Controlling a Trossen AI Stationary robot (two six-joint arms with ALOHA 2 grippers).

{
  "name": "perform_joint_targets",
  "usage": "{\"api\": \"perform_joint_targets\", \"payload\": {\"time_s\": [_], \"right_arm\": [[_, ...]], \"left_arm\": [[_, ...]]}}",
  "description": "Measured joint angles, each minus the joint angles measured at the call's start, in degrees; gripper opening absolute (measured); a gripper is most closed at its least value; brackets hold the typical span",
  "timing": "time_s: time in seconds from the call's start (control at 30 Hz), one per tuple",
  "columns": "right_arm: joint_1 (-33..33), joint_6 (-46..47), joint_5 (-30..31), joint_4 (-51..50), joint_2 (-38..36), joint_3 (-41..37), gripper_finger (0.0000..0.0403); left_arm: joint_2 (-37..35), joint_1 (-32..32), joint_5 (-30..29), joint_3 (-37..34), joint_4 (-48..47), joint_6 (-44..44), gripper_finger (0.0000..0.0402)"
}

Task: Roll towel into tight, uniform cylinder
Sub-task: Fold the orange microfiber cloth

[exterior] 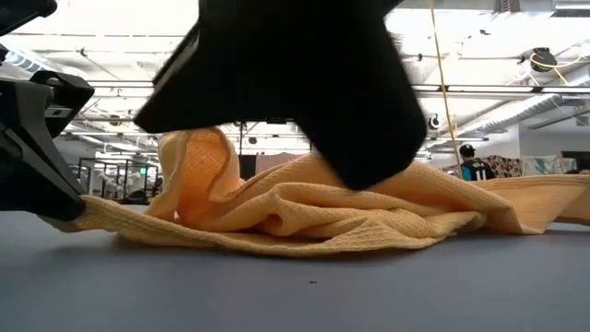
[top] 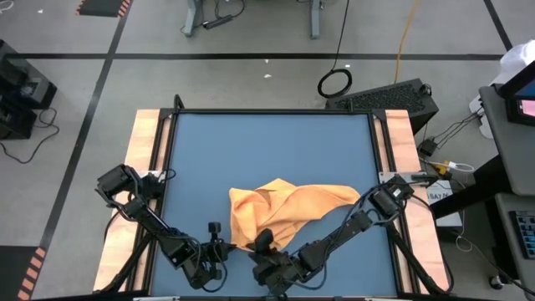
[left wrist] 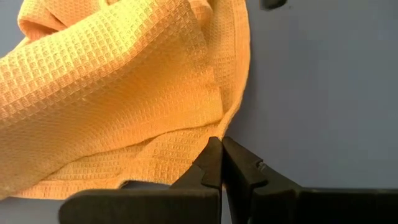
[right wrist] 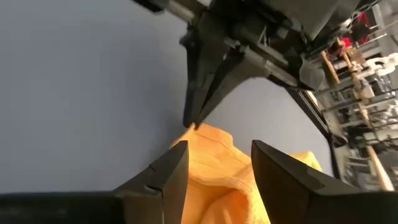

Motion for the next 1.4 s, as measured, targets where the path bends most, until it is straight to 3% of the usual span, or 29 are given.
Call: {"api": "perform_joint_targets", "payload": {"time_s": [0.17, 0.43, 0.67, 0.93, 1.17, 1.4], "right_arm": [[-1.1, -2.7, -0.4, -6.5, 2.7, 2.6, 0.0149], [-1.6, -17.8, 0.4, -7.5, 4.9, 3.7, 0.0146], [-2.0, -23.9, 2.7, -8.5, 5.2, 3.7, 0.0146], [-4.3, -21.7, -0.3, -10.2, 5.2, 3.6, 0.0118], [-5.1, -12.1, 0.1, -11.2, 5.1, 3.5, 0.0012], [-5.2, -1.2, 0.6, -13.9, 4.8, 5.5, 0.0002]], "left_arm": [[0.0, 0.0, 0.0, 0.0, 0.0, 0.0, 0.0006], [0.0, 0.1, 0.0, 0.0, 0.0, 0.0, 0.0006], [0.0, 0.1, -0.1, 0.0, 0.0, -0.1, 0.0006], [0.0, 0.1, -0.2, 0.0, 0.0, -0.1, 0.0006], [0.0, 0.1, -0.4, 0.0, 0.0, -0.1, 0.0006], [0.0, 0.1, -2.4, 0.0, 0.1, -0.1, 0.0006]]}}
